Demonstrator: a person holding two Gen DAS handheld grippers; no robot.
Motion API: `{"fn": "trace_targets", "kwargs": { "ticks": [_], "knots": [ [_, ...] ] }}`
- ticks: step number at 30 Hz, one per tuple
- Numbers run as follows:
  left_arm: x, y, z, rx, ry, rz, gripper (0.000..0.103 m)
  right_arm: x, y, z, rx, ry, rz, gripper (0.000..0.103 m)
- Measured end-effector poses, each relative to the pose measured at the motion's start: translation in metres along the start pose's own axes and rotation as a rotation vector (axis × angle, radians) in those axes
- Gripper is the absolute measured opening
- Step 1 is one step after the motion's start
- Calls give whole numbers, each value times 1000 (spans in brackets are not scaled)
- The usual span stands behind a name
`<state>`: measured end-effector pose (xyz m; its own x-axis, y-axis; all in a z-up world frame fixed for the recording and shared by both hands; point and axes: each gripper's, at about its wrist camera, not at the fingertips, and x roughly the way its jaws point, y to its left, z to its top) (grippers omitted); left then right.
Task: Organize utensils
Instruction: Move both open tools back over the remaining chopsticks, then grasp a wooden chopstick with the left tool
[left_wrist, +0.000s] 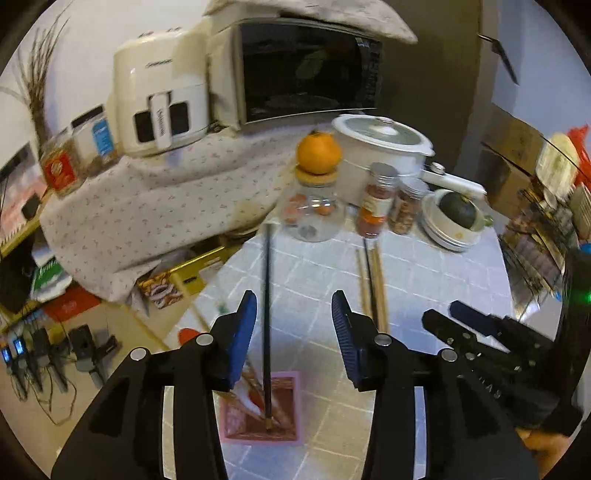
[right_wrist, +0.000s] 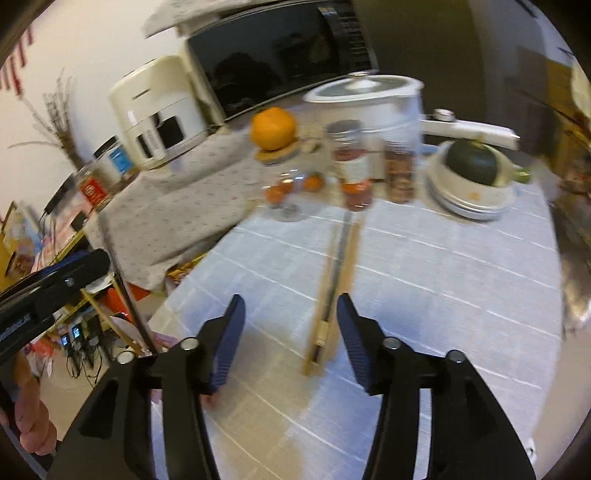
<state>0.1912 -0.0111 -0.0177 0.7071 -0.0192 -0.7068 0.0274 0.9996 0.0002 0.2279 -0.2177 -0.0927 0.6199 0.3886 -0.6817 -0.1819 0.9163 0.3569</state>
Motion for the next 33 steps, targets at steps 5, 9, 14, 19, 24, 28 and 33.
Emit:
{"fn": "trace_targets", "kwargs": {
  "ticks": [5,9,14,19,24,28,33],
  "knots": [
    [-19,-21,4,16,-51,-62,50,-15,-35,8,58,20,-98,64],
    [-18,-43,1,61,-55,-101,51,-9,-59,9,88,63,-155,67],
    [3,-67,-4,88,6,-137,51,2,-71,5,101,105,-171,68],
    [44,-88,-8,104,107,-140,51,17,-80,3,122,173,-163,70],
    [109,-95,-6,38,241,-134,51,27,-96,0,183,232,-171,75],
    [158,-90,-4,-9,304,-91,48,32,-98,0,173,241,-188,78],
    [203,-88,0,-39,344,-58,43,33,-101,4,165,239,-220,82]
  ]
}}
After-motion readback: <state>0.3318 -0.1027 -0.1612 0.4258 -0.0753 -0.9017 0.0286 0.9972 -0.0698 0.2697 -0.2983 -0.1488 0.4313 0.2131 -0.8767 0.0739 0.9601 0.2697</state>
